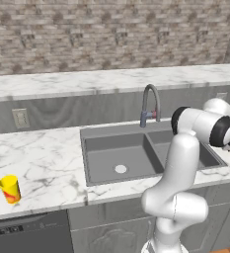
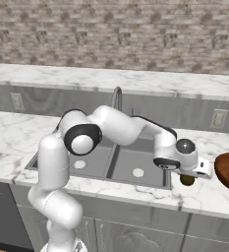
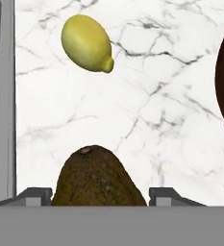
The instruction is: Remove the lemon and avocado from the sink. Then move the bowl and cup from the counter to the sink for washing.
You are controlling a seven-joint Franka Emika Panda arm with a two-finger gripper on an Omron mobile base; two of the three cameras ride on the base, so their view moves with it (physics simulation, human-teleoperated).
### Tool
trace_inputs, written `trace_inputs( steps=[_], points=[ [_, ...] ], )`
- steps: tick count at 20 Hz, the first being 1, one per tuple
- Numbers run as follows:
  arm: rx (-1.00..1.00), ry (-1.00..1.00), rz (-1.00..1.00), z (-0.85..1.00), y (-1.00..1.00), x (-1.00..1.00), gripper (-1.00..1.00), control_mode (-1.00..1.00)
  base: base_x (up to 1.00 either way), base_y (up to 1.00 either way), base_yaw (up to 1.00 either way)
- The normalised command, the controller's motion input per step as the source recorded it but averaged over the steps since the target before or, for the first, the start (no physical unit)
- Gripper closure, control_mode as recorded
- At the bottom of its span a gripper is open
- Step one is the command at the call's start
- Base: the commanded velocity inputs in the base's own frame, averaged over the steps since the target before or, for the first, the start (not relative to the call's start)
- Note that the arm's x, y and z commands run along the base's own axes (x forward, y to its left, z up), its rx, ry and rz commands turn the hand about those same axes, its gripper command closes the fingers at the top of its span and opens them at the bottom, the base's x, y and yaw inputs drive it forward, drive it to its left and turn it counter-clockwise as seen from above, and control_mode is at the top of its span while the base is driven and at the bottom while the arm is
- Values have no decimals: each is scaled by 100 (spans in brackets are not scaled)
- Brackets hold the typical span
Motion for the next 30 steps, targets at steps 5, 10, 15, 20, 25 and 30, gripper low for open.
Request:
trace_inputs(
  steps=[5, 10, 15, 20, 25, 30],
  points=[
    [-1, 0, 0, -13, -7, 0, 100, -100, 0, 0, 0],
    [0, 0, 0, -13, -9, 0, 100, -100, 0, 0, 0],
    [0, 0, 0, -12, -13, 0, 100, -100, 0, 0, 0],
    [0, 0, 0, -12, -12, 0, 100, -100, 0, 0, 0],
    [0, 0, 0, -12, -12, 0, 100, -100, 0, 0, 0],
    [0, 0, 0, -13, -13, 0, 100, -100, 0, 0, 0]
  ],
)
